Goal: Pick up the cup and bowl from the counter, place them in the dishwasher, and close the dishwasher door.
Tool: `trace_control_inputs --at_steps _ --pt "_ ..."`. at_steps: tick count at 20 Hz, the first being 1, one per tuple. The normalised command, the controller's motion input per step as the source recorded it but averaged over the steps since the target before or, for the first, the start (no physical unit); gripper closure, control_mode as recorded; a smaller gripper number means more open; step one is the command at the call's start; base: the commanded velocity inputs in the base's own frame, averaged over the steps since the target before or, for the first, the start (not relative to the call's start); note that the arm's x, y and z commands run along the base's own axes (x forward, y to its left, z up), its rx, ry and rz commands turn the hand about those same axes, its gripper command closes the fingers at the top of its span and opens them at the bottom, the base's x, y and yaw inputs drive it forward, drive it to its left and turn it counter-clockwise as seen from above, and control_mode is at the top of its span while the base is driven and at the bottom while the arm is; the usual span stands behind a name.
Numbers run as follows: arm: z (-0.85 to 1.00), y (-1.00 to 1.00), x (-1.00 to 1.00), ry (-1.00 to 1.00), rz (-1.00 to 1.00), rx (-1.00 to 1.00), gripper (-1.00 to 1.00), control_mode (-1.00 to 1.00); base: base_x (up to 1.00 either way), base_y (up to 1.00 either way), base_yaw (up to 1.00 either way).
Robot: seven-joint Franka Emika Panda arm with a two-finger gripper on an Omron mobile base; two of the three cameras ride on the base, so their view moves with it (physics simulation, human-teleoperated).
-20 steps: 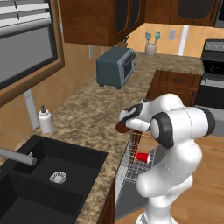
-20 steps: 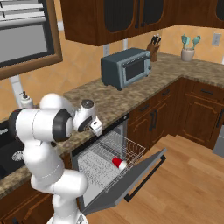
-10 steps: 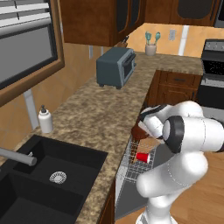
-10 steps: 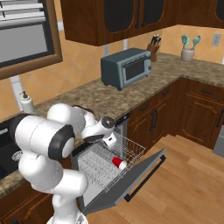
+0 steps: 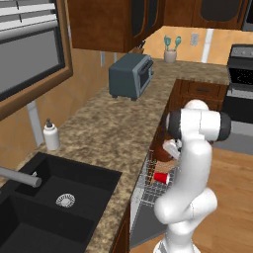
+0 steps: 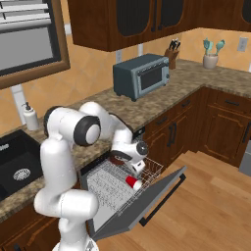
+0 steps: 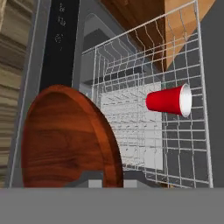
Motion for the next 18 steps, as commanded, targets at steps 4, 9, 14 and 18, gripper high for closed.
trace_control_inputs --at_steps 4,9,14,18 --pt "-0.64 -0.61 0.62 0.03 0.0 0.0 1.0 -1.0 0.0 0.0 0.0" --pt "-0.6 -0.24 0.6 0.06 -0.07 0.0 1.0 -1.0 0.0 0.0 0.0" --pt "-0.36 -0.22 0.52 0.01 -0.21 0.0 1.0 -1.0 0.0 0.0 0.0" --pt "-0.47 -0.16 0.48 0.03 -0.16 0.0 1.0 -1.0 0.0 0.0 0.0"
